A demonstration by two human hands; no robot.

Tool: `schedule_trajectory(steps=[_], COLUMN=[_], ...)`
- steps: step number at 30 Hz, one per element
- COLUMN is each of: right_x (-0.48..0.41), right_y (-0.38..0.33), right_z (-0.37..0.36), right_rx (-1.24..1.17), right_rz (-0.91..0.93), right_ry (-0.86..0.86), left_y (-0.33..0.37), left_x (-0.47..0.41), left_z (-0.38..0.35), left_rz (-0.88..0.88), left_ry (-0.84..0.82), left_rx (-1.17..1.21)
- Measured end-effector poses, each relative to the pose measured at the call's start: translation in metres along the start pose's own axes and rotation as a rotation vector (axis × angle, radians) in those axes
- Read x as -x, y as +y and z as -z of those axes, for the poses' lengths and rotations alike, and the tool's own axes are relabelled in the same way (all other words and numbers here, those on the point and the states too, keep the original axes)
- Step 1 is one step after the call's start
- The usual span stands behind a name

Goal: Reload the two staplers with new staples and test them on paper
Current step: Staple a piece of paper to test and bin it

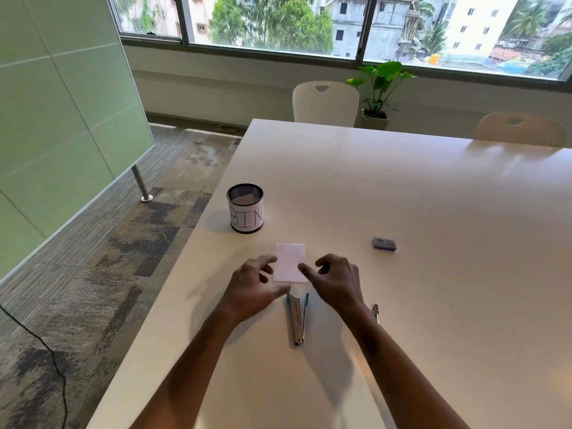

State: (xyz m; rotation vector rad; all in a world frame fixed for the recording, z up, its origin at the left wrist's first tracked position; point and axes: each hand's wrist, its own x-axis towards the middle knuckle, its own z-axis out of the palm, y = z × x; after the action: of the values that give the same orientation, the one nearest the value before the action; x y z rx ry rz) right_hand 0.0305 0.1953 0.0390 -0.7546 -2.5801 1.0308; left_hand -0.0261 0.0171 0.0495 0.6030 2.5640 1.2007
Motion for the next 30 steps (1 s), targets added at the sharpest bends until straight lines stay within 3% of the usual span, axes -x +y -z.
schedule_trajectory(steps=[7, 16, 25, 30], right_x=[-0.041, -0.036, -0.032, -0.034], right_y=[0.001, 0.011, 0.01, 0.008], right_z=[-0.017, -0.024, -0.024, -0.021], right_rx=[0.053, 0.07, 0.069, 0.107], right_rz=[-0.033, 0.035, 0.045, 0.074], right_ry=[-0.039, -0.046, -0.099, -0.189], left_y=[0.014, 0.032, 0.037, 0.035], left_x=[-0.041, -0.058, -0.063, -0.062], left_z=[-0.021, -0.032, -0.031, -0.029], left_rz=[0.217, 0.398, 0.418, 0.321], left_ry=[0.178, 0.247, 0.206, 0.096], left_rx=[-0.071, 0.081, 0.167, 0.035])
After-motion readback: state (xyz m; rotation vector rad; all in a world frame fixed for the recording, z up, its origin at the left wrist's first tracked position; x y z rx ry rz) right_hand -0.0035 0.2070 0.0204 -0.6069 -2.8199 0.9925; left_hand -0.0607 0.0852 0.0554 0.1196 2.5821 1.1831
